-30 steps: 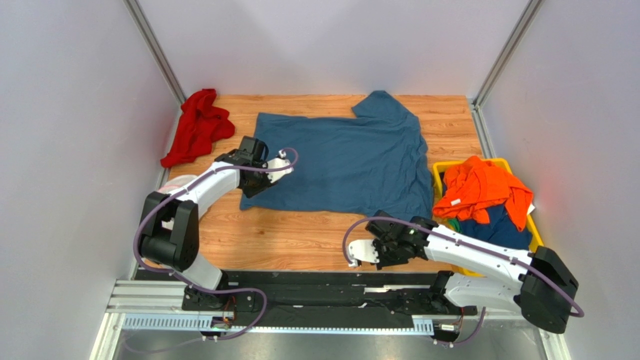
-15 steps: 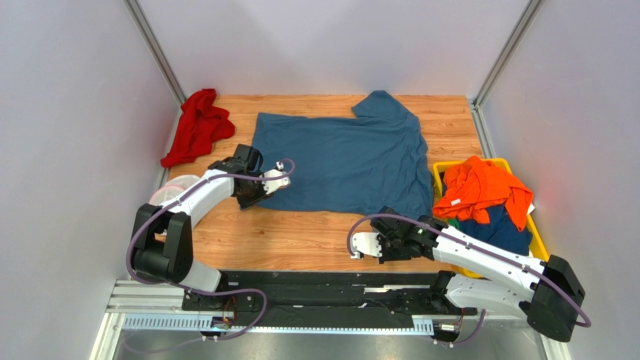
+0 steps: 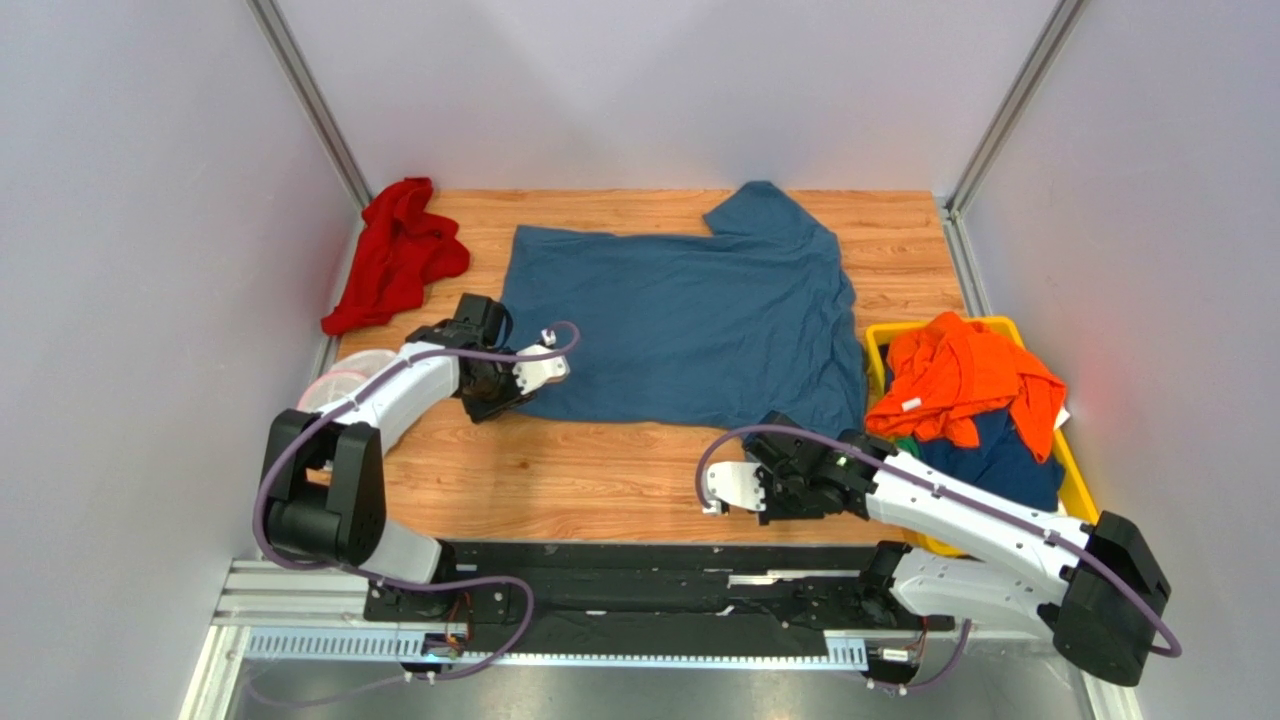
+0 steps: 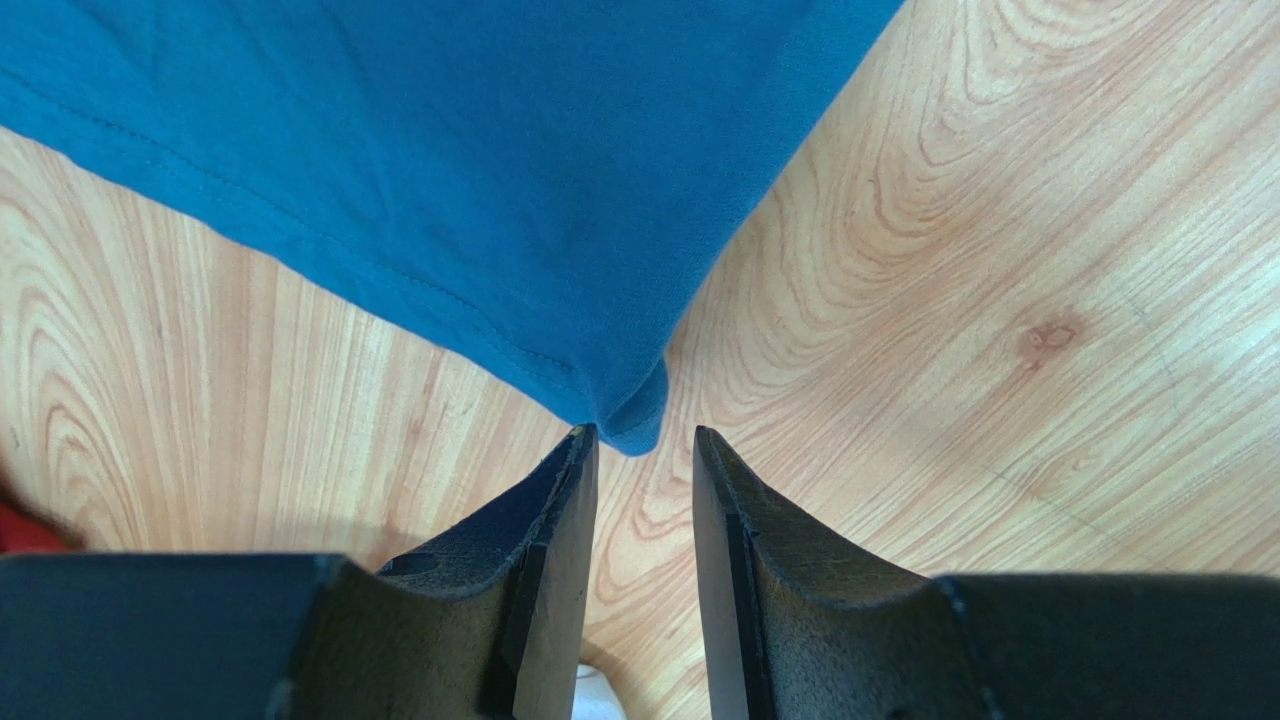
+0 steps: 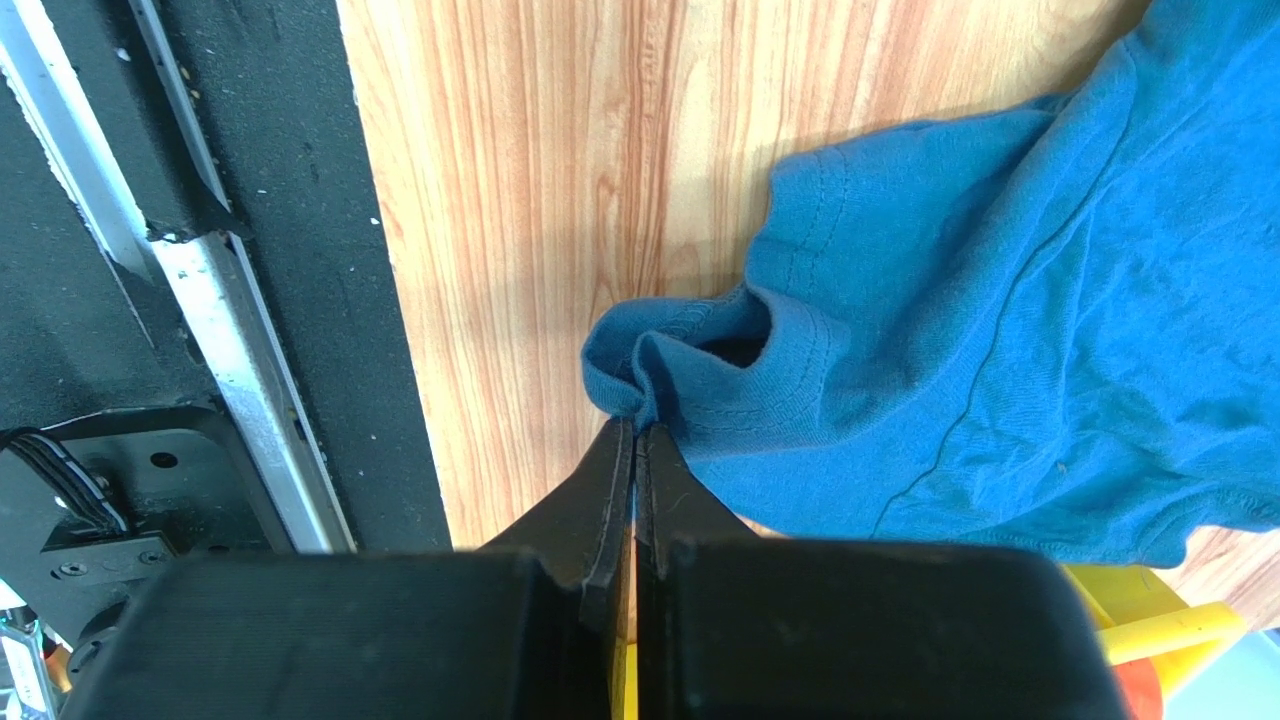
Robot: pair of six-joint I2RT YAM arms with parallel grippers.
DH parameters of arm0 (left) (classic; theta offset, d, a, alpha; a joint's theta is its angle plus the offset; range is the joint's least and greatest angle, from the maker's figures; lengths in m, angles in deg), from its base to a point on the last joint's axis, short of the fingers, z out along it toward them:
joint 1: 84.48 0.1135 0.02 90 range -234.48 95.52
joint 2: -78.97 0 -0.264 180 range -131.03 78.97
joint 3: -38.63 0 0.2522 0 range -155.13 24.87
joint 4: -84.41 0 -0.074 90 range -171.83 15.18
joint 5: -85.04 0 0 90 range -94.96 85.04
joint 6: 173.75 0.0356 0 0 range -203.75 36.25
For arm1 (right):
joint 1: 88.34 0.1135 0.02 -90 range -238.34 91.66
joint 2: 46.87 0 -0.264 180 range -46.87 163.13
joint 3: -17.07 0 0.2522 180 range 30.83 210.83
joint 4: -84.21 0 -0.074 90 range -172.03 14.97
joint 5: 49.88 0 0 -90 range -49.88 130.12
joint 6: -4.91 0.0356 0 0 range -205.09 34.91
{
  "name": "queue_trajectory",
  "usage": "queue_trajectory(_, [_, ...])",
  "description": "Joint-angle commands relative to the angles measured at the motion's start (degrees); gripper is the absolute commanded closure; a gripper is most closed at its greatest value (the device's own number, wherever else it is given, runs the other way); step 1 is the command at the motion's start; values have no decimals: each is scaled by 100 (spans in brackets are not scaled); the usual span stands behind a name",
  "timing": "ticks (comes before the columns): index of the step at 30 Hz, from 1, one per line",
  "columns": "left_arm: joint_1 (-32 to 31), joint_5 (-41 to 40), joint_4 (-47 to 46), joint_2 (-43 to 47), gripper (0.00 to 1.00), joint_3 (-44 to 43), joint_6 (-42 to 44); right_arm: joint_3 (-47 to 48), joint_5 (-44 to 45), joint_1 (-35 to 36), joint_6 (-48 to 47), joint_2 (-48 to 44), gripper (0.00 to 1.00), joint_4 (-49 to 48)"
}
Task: Fold and stack the t-shirts
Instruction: Grap the side of the flattened tshirt closest away from the robot with both arms
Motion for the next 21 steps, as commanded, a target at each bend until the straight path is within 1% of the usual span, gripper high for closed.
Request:
queue_trajectory(1, [56, 202, -77, -100, 62, 79, 219, 20, 115, -37, 90, -111, 100, 38])
queue_trajectory(8, [161, 237, -217, -469, 62, 88, 271, 100, 132, -46, 160, -163, 100, 82])
queue_trajectory(12, [214, 264, -305, -663, 70, 18, 307, 178, 176, -54, 213, -225, 100, 161])
queue_trajectory(17, [231, 299, -393, -804, 77, -35, 280, 266, 255, -54, 266, -278, 100, 258])
queue_trajectory(20, [231, 334, -437, -795, 90, -35, 245, 293, 290, -54, 318, -313, 100, 319])
queue_trajectory(21, [231, 334, -437, -795, 100, -26, 228, 328, 316, -63, 336, -339, 100, 337])
